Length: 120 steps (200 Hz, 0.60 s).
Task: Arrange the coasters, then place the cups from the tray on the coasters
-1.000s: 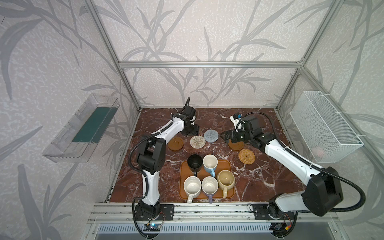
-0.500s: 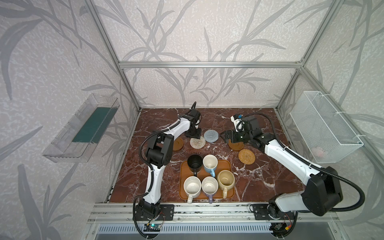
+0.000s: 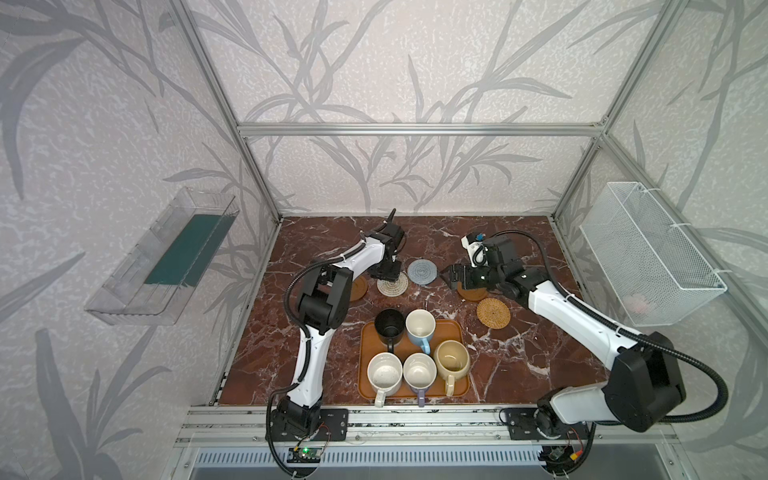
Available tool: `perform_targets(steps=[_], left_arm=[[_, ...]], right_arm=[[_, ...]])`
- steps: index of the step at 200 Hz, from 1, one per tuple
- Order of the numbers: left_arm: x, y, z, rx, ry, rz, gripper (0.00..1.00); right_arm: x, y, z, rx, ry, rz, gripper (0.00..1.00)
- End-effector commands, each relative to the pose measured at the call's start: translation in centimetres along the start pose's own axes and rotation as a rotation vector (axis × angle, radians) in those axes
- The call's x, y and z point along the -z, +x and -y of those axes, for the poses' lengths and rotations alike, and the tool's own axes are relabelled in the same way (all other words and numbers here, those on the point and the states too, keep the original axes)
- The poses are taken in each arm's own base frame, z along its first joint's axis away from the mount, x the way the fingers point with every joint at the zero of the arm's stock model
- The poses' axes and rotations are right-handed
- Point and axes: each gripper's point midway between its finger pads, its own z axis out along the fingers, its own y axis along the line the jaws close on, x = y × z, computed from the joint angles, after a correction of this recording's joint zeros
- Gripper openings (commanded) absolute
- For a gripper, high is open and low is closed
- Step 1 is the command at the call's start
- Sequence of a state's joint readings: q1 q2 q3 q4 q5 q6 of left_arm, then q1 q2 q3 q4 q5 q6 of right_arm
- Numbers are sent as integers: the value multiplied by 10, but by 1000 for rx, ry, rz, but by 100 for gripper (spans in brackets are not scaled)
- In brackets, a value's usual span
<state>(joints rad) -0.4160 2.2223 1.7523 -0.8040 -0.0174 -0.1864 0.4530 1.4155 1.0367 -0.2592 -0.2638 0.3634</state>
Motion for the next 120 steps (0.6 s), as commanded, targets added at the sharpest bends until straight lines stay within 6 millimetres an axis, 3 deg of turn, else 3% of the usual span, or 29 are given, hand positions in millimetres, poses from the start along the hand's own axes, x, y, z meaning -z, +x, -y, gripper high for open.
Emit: perform_targets(steps=[1, 69, 120], left_arm=[[-5, 18, -21, 26, -86, -65, 43], [7, 20, -31, 73, -75, -57, 39], [23, 14, -20, 106, 7, -5, 40]], right_arm=[[-4, 9, -1, -14, -12, -22, 99], [-7, 11, -2, -18, -20, -30, 98], [-8, 6, -6, -9, -26, -29, 98]])
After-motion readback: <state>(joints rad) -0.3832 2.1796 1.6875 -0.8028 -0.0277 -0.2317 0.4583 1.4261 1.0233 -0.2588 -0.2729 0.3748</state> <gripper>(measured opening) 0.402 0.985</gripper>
